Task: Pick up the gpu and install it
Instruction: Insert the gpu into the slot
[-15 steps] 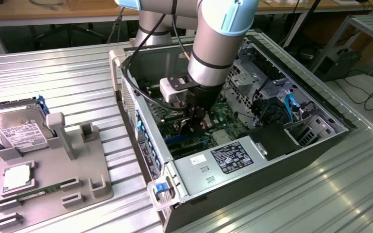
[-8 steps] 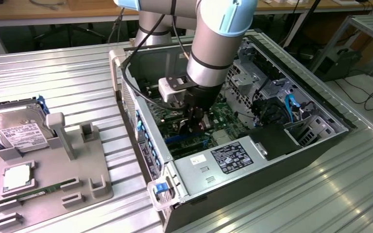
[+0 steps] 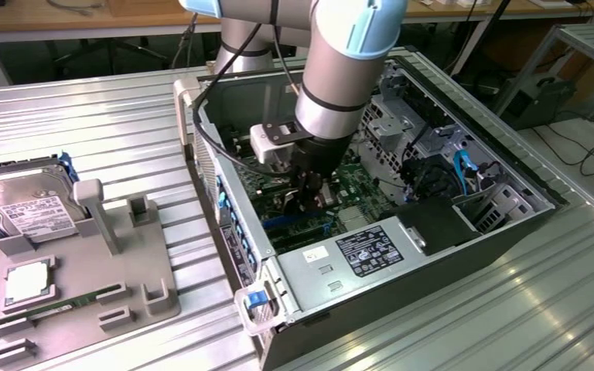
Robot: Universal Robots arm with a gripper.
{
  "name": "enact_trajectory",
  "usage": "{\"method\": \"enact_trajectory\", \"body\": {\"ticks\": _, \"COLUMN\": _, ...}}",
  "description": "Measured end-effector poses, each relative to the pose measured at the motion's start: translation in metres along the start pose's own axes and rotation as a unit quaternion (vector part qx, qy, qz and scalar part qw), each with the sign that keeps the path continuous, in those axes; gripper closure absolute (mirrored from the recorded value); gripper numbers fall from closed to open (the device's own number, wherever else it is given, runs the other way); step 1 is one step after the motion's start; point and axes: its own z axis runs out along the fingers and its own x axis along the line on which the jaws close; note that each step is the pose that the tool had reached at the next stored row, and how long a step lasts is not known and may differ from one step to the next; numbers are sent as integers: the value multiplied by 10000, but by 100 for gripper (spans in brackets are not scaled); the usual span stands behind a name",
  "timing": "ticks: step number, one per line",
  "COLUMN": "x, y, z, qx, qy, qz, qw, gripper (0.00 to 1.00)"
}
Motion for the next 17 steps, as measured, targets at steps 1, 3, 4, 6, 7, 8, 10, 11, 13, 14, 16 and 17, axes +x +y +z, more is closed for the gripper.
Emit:
{"method": "enact_trajectory", "body": {"ticks": 1, "x": 0, "y": 2, "z": 3, "qx": 0, "qy": -1, "qz": 3, "qw": 10000, "gripper": 72}}
{"method": "enact_trajectory", "body": {"ticks": 3, "x": -1, "y": 3, "z": 13, "qx": 0, "qy": -1, "qz": 8, "qw": 10000, "gripper": 72}}
{"method": "enact_trajectory", "body": {"ticks": 4, "x": 0, "y": 3, "z": 18, "qx": -1, "qy": 0, "qz": 11, "qw": 10000, "gripper": 72}}
{"method": "enact_trajectory", "body": {"ticks": 6, "x": 1, "y": 3, "z": 38, "qx": -3, "qy": 0, "qz": 15, "qw": 10000, "gripper": 72}}
{"method": "enact_trajectory", "body": {"ticks": 7, "x": 1, "y": 3, "z": 47, "qx": -4, "qy": 0, "qz": 16, "qw": 10000, "gripper": 72}}
{"method": "enact_trajectory", "body": {"ticks": 8, "x": 1, "y": 3, "z": 56, "qx": -5, "qy": 0, "qz": 17, "qw": 10000, "gripper": 72}}
{"method": "enact_trajectory", "body": {"ticks": 10, "x": 2, "y": 3, "z": 76, "qx": -8, "qy": 0, "qz": 19, "qw": 10000, "gripper": 72}}
{"method": "enact_trajectory", "body": {"ticks": 11, "x": 2, "y": 2, "z": 89, "qx": -9, "qy": 0, "qz": 19, "qw": 10000, "gripper": 72}}
{"method": "enact_trajectory", "body": {"ticks": 13, "x": 4, "y": 2, "z": 121, "qx": -17, "qy": 2, "qz": 20, "qw": 10000, "gripper": 72}}
{"method": "enact_trajectory", "body": {"ticks": 14, "x": 3, "y": 1, "z": 122, "qx": -17, "qy": 0, "qz": 21, "qw": 10000, "gripper": 72}}
{"method": "enact_trajectory", "body": {"ticks": 16, "x": 3, "y": 1, "z": 123, "qx": -17, "qy": 0, "qz": 20, "qw": 10000, "gripper": 72}}
{"method": "enact_trajectory", "body": {"ticks": 17, "x": 3, "y": 1, "z": 123, "qx": -17, "qy": 0, "qz": 20, "qw": 10000, "gripper": 72}}
